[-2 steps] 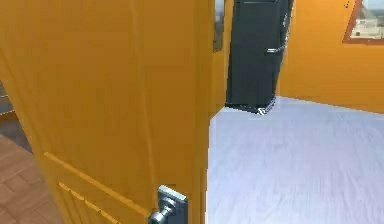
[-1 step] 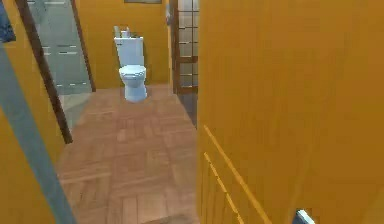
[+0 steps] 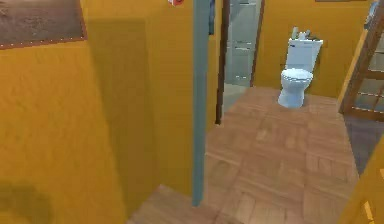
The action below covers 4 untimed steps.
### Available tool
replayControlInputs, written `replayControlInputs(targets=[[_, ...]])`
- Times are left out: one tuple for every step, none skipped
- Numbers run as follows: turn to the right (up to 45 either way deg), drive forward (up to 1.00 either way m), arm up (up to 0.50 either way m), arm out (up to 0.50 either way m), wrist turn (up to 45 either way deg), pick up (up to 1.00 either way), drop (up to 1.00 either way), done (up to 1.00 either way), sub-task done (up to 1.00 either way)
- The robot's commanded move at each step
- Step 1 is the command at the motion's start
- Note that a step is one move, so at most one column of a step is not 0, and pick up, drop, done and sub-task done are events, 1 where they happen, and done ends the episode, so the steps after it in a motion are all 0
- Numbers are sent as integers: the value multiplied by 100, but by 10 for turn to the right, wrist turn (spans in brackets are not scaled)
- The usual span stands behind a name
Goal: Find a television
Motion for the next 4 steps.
replayControlInputs(targets=[[-330,0,0,0,0,0,0,0,0],[0,30,0,0,0,0,0,0,0],[450,0,0,0,0,0,0,0,0],[240,0,0,0,0,0,0,0,0]])
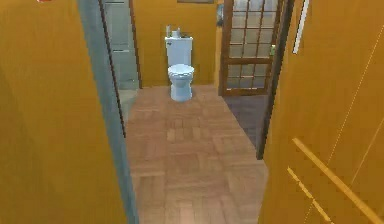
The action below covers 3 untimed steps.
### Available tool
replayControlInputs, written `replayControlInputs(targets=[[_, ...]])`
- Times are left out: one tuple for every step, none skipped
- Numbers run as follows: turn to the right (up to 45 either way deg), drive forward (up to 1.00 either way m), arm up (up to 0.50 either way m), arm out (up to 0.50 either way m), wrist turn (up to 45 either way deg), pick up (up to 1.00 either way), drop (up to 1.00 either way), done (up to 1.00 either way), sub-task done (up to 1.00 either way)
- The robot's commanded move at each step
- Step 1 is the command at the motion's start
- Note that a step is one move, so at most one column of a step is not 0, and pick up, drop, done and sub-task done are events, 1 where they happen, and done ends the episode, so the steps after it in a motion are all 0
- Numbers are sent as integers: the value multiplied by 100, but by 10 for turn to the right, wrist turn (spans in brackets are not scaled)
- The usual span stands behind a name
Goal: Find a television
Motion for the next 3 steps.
replayControlInputs(targets=[[0,100,0,0,0,0,0,0,0],[-30,0,0,0,0,0,0,0,0],[0,20,0,0,0,0,0,0,0]])
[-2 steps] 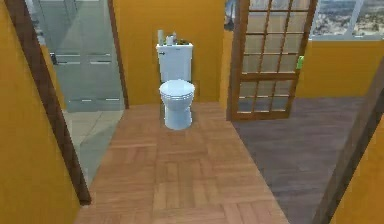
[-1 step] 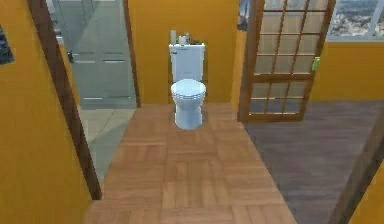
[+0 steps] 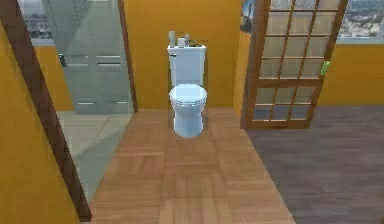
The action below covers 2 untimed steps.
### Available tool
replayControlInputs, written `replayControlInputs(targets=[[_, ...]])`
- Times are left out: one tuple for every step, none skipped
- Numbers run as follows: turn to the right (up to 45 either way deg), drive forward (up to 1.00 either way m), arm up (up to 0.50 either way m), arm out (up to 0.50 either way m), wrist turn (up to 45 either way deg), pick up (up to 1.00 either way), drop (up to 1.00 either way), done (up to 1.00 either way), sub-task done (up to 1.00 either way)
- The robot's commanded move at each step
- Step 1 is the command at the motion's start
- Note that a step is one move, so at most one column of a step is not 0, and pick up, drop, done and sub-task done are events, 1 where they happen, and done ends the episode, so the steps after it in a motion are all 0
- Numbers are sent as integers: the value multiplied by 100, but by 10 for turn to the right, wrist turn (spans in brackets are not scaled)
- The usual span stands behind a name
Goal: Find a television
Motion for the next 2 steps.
replayControlInputs(targets=[[210,0,0,0,0,0,0,0,0],[0,100,0,0,0,0,0,0,0]])
